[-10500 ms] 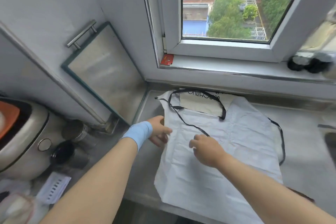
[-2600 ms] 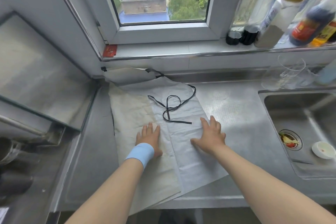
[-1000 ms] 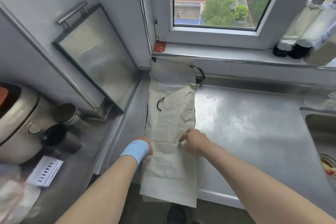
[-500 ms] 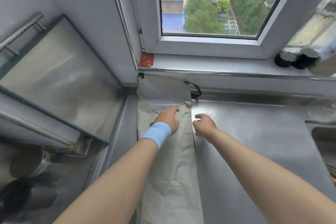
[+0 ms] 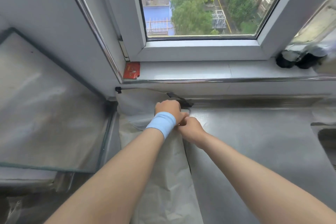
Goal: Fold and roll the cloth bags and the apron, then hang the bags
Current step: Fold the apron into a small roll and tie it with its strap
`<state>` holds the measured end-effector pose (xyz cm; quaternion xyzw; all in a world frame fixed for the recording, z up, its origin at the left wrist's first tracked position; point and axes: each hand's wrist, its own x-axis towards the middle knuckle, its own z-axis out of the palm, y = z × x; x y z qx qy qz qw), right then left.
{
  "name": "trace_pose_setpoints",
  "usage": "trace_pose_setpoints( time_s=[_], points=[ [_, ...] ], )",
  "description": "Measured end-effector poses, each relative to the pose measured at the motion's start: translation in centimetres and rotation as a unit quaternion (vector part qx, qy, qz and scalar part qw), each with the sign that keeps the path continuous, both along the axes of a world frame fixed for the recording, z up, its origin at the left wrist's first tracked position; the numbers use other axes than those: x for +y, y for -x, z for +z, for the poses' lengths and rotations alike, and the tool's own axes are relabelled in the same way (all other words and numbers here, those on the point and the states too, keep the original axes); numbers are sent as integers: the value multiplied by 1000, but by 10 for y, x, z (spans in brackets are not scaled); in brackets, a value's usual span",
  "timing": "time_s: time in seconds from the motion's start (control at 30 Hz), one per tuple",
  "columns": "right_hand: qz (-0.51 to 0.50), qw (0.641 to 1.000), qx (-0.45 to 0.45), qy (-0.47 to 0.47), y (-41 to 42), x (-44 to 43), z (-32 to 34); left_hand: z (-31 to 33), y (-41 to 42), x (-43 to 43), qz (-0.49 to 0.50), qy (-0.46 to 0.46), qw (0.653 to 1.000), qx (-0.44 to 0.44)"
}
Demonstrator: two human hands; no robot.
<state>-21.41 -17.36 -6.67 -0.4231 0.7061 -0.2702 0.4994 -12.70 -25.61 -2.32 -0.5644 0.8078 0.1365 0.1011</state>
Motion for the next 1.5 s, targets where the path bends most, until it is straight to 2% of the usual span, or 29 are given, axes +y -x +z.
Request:
trace_pose_setpoints(
  time_s=[0.1,0.17,0.2,0.23,0.3,0.37,0.4,0.43,0.5,0.63,0.7,0.77,0.8,0.87,0.93,1.0,1.1,1.2,1.27,1.33,1.4,1.5],
  points=[
    [0,999,-9,32,-2,3,2,11,6,-3,24,-1,999,-45],
    [0,1000,0,23,-1,5,3,17,4,-3,99,-25,995,9],
    [-4,1000,10,12,1,5,3,20,2,-5,161,-49,983,74],
    [-6,1000,19,2,4,7,3,23,-1,-8,227,-67,960,152],
    [-8,1000,14,-15,10,11,5,31,-10,-13,338,-91,890,292],
    [-14,1000,10,-26,16,14,8,34,-17,-12,407,-114,821,384],
    [-14,1000,14,-23,19,15,8,34,-18,-9,421,-118,801,408],
    [-11,999,29,-19,22,15,12,35,-19,-5,418,-110,798,419],
    [-8,997,73,-17,30,13,16,32,-17,1,377,-71,826,414],
    [-45,985,165,-15,46,8,19,20,-29,32,247,-5,901,356],
    [-61,971,230,3,45,16,18,-2,-40,56,162,-21,951,264],
    [-16,932,352,87,37,31,11,-26,-55,82,87,-71,985,128],
    [25,906,400,138,31,40,5,-37,-63,93,60,-95,991,73],
    [153,874,432,161,17,53,-6,-53,-77,111,28,-121,992,20],
    [271,862,415,101,6,62,-21,-60,-89,121,35,-107,993,32],
    [322,854,406,52,0,68,-35,-60,-96,127,66,-81,992,66],
    [335,844,414,59,-6,72,-47,-60,-105,137,72,-44,995,55],
    [335,837,422,95,-9,66,-54,-66,-113,148,68,-65,996,1],
    [357,818,440,102,-10,64,-59,-72,-118,154,60,-78,995,-23],
    [380,799,456,94,-10,65,-61,-76,-123,157,59,-82,995,-7],
    [380,800,454,99,-12,68,-58,-76,-129,158,66,-83,994,21],
    [335,800,469,168,-15,77,-41,-70,-133,158,70,-50,996,3]
  ],
)
